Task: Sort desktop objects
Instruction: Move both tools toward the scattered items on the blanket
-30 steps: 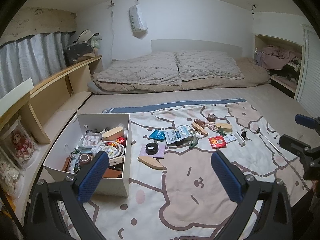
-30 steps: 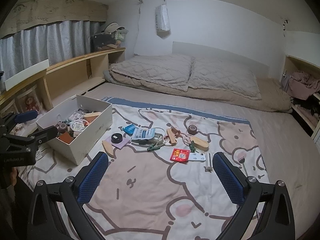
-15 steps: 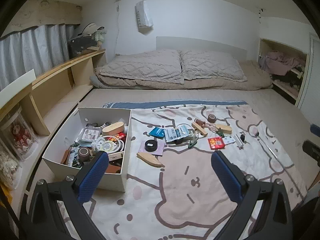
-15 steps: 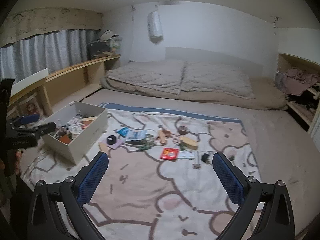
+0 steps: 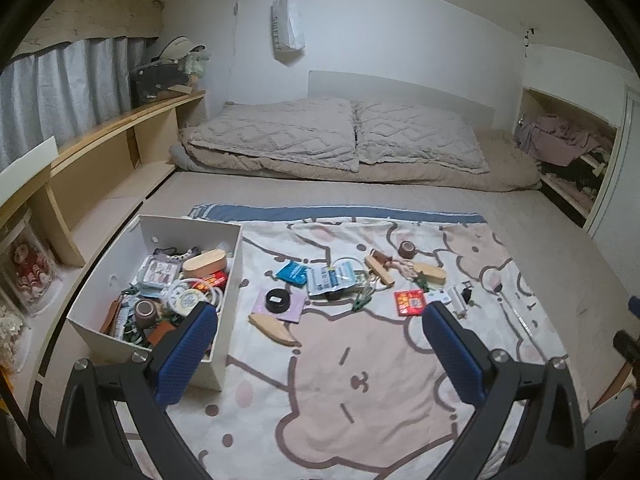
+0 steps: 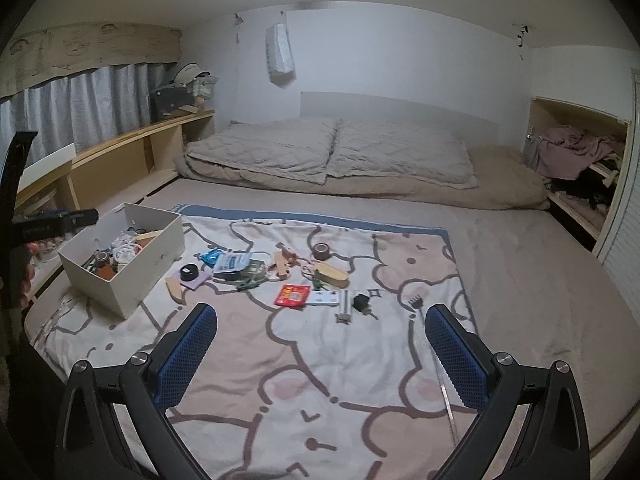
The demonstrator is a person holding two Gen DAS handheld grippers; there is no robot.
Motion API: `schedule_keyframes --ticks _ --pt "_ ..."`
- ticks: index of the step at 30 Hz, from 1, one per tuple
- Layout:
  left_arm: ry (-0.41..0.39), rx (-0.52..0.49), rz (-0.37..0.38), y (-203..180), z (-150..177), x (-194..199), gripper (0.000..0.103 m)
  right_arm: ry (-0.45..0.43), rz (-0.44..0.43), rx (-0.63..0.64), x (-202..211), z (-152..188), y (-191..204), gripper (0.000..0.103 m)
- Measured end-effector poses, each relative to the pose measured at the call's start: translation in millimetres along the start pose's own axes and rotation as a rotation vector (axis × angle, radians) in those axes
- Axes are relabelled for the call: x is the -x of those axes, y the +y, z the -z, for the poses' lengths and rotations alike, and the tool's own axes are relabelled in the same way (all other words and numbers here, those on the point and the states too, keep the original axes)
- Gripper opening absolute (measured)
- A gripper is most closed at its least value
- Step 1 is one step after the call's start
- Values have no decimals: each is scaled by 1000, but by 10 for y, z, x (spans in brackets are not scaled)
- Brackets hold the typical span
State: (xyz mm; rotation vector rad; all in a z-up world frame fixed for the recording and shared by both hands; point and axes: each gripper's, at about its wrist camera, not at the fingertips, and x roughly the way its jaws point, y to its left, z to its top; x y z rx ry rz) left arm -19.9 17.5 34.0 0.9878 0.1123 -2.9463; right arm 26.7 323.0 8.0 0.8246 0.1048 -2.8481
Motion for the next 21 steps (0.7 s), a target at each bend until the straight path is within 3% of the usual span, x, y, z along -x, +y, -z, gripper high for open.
schedule_keyframes --ticks 10,17,21 --pt "-2 5 23 -161 -398 -319 103 -6 56 -12 -210 -217 -392 103" --pt "-4 -15 25 -186 -521 -743 103 12 82 -54 -660 -419 -493 103" --pt "34 -40 21 -257 -535 -1036 103 34 86 -81 -909 -492 -477 103"
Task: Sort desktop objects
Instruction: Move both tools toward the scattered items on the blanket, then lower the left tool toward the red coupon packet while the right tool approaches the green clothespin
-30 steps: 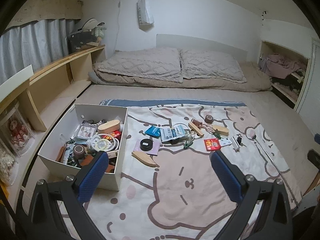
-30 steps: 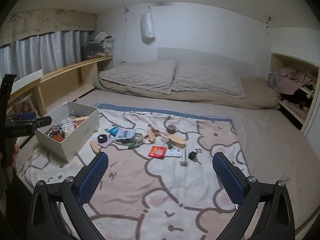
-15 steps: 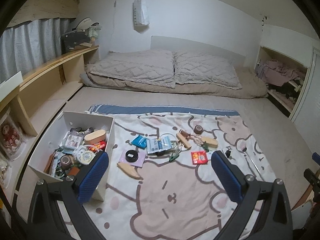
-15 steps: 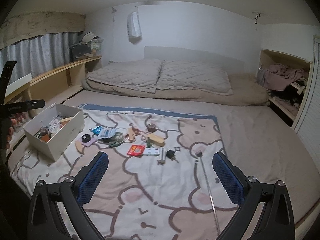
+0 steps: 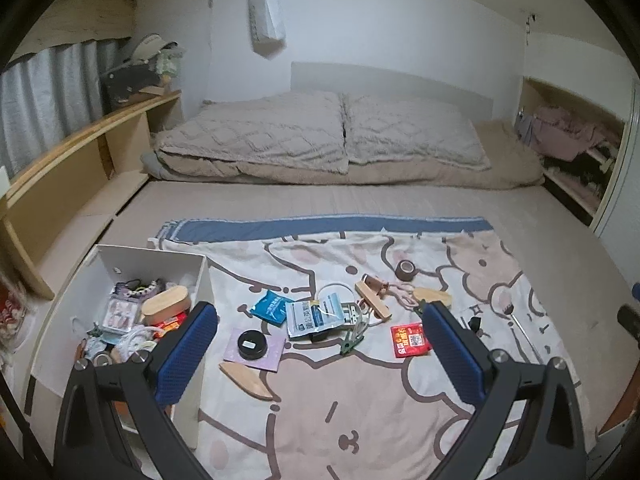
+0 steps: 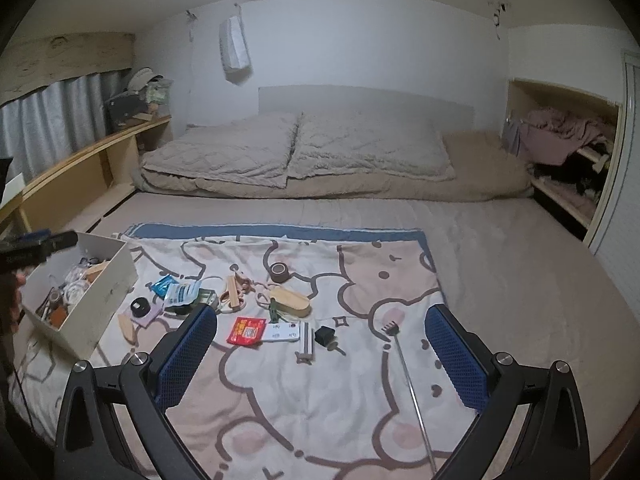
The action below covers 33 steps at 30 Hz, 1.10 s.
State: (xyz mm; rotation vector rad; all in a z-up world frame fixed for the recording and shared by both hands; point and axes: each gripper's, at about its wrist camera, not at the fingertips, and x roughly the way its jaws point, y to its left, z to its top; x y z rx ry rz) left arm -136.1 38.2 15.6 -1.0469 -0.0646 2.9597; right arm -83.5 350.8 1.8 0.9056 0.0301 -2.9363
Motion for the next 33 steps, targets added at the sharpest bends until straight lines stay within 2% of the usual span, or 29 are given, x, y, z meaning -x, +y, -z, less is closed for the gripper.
schedule_keyframes --ticks 11,21,27,33 --pt "32 -106 -17 -80 74 -615 103 95 -26 -43 -844 -136 235 103" --pt "55 -126 12 -12 183 -1075 103 203 -14 -74 -1633 -50 404 103" --pt "96 -149 8 -176 288 -1419 103 303 59 -80 -2233 100 371 103" --pt "139 -203 35 -496 371 -1787 103 393 134 -120 -2668 282 91 103"
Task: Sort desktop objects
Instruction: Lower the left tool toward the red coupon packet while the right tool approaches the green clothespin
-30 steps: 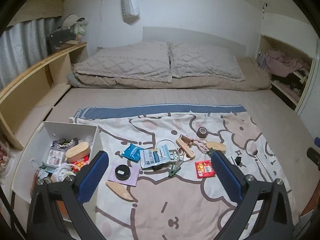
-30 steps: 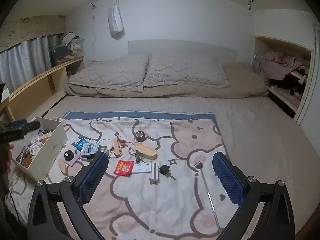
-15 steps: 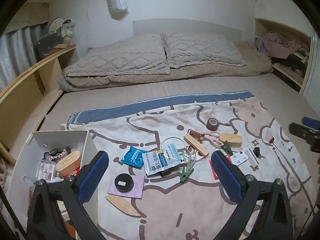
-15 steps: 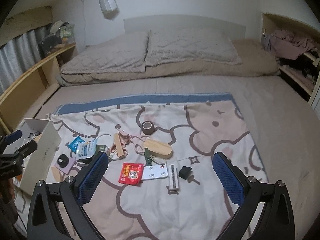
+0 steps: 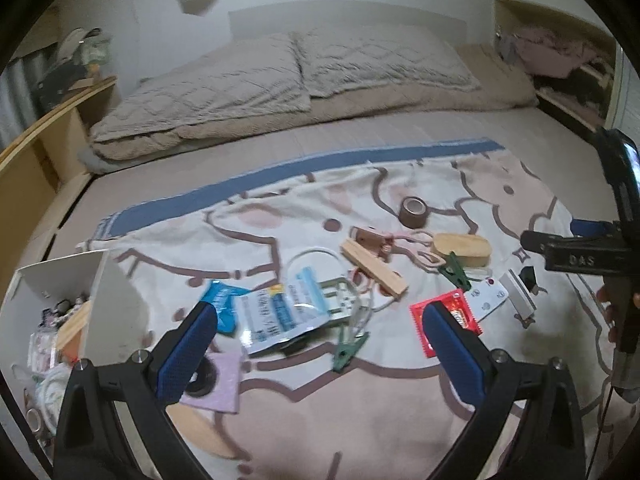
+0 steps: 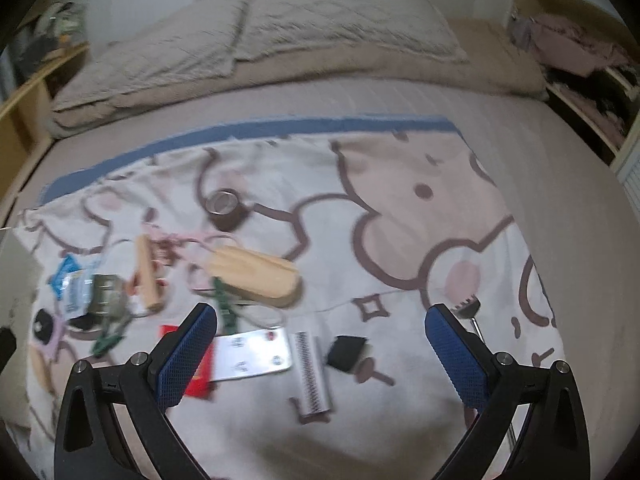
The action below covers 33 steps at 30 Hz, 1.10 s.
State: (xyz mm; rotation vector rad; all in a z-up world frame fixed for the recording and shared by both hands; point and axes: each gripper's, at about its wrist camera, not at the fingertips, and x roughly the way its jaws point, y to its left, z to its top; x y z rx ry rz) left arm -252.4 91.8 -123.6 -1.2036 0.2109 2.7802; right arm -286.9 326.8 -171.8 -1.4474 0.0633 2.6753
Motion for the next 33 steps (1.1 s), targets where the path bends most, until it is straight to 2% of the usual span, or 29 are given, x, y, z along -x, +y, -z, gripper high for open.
schedule_keyframes --ticks 7,15,24,29,33 --pt "32 -33 29 -322 -72 -370 103 73 54 -67 -352 -1 -263 103" --pt "76 -57 26 -605 -104 -792 103 138 34 -8 -667 45 -111 103" --pt "92 -13 -6 -631 -132 -1173 103 172 14 51 -968 26 131 103" --pt "97 -34 -26 -619 -100 -1291 103 171 2 82 -1049 64 206 103" --pt "104 -92 -59 -655 -30 -1391 103 154 -23 95 -1038 102 190 103"
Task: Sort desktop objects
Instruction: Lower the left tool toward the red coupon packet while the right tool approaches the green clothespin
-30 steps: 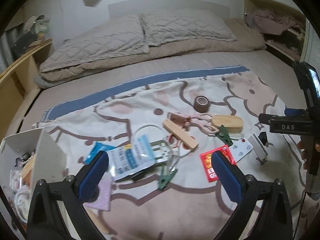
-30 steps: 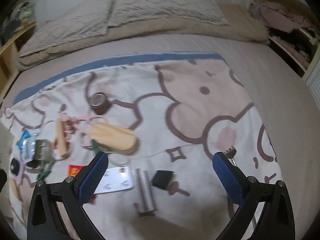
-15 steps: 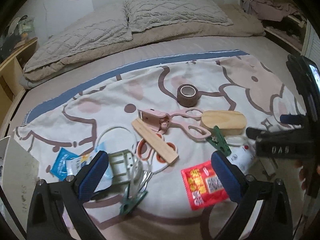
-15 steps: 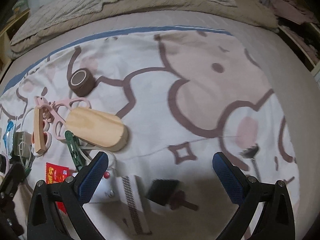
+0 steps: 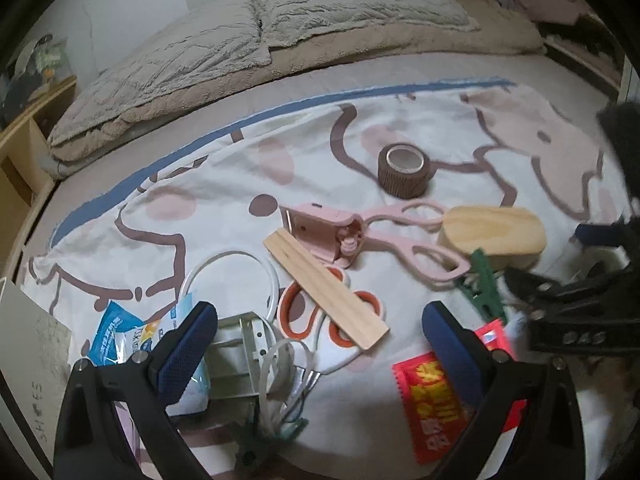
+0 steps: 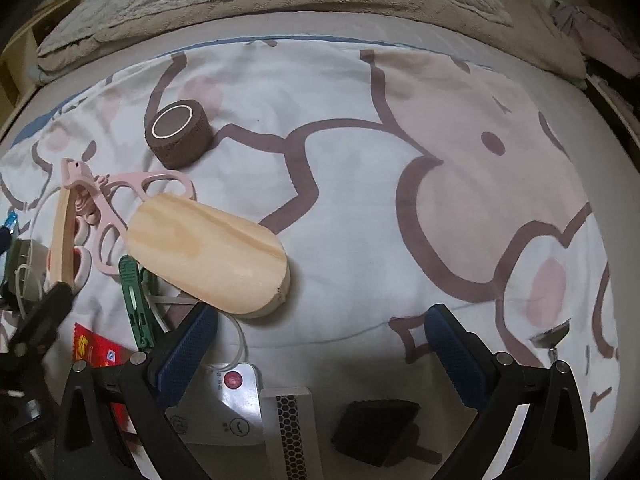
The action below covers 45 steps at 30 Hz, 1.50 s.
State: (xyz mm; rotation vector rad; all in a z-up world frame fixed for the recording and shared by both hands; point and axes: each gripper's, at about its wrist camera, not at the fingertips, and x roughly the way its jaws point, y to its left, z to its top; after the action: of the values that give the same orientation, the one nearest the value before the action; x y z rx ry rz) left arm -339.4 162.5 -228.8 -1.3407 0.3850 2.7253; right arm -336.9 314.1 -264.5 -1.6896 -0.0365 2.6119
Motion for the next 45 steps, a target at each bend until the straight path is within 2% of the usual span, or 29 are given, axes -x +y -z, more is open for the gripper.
schedule_keyframes --ticks 5,9,14,20,24,28,32,37,42,45 --pt "28 -54 11 -77 115 -100 103 -17 -30 47 33 105 -11 103" --pt "-1 -106 21 -160 212 -60 103 -18 -45 69 46 189 -18 103" --pt "-3 -106 44 -161 308 4 103 -41 -41 84 120 359 -7 103" --pt "-24 -154 51 -209 471 148 103 -60 -42 83 220 553 -24 103" --pt "-1 -147 83 -202 579 211 103 -61 -46 92 276 663 -25 103" --pt "-7 -172 106 -240 734 319 103 -58 -53 119 322 842 -210 103" --pt "-6 -186 132 -261 862 410 103 -67 -51 154 385 984 -24 103" --pt "17 -175 176 -231 1019 499 103 -61 -44 189 499 1160 -3 103" --pt "2 -220 176 -209 1146 581 103 -44 -40 216 502 1273 67 103" --pt "14 -207 189 -137 1198 594 103 -34 -42 227 539 1325 69 103"
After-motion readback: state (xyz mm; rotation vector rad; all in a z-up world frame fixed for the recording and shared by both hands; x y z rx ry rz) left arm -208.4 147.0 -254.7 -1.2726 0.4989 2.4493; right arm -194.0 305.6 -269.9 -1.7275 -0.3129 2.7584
